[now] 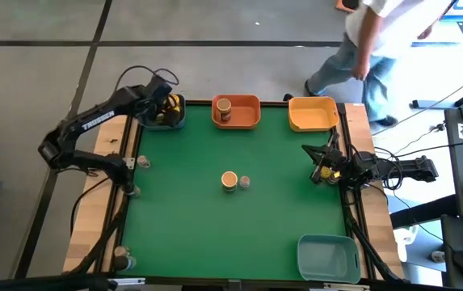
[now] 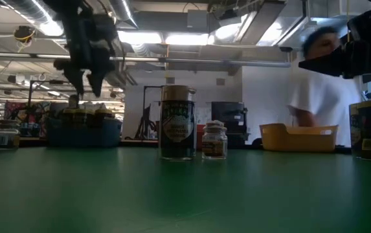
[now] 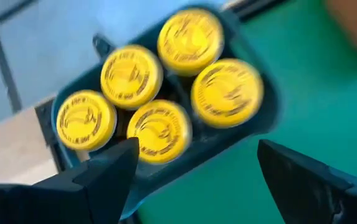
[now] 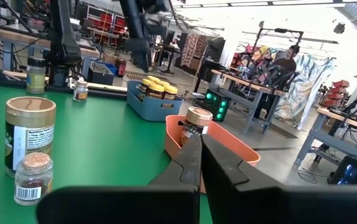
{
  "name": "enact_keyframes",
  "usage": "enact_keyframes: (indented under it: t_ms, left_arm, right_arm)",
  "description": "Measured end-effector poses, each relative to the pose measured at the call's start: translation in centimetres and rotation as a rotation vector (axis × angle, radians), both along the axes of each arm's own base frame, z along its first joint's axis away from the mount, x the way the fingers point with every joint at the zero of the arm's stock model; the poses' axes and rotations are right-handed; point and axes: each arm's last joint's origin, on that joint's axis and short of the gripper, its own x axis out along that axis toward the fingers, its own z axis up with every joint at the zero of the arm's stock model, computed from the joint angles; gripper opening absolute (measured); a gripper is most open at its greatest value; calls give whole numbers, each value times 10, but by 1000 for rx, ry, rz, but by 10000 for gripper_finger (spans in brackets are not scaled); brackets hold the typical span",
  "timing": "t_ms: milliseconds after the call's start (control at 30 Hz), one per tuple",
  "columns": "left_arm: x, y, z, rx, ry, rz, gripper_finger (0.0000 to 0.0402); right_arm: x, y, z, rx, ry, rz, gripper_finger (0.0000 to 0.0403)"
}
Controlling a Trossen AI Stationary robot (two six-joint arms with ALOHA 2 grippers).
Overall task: Sort spices by type
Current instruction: Put the yellow seasoning bottle into the blue bin
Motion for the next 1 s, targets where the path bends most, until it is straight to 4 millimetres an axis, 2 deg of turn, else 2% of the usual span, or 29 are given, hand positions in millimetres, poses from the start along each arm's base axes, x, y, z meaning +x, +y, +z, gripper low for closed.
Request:
enact_keyframes:
  t_ms: [200,433,567,700,1000]
  left_arm:
    - [16,-27,24,135,-143,-145,326]
    - [52,-60,35,225,-270,-476,326]
    - [72,-77,23,260,-345,-659,326]
    - [85,-97,4,286,-441,-789,326]
    - [92,-132,-31,303,-604,-891,326]
  right_arm:
    - [0,0,0,0,0,0,12]
    - [0,1,1,3,-16,20,12]
    - [-1,1,5,49,-25,43,12]
    - [-5,2,21,90,-49,113,12]
    - [-4,4,46,164,12,189,12]
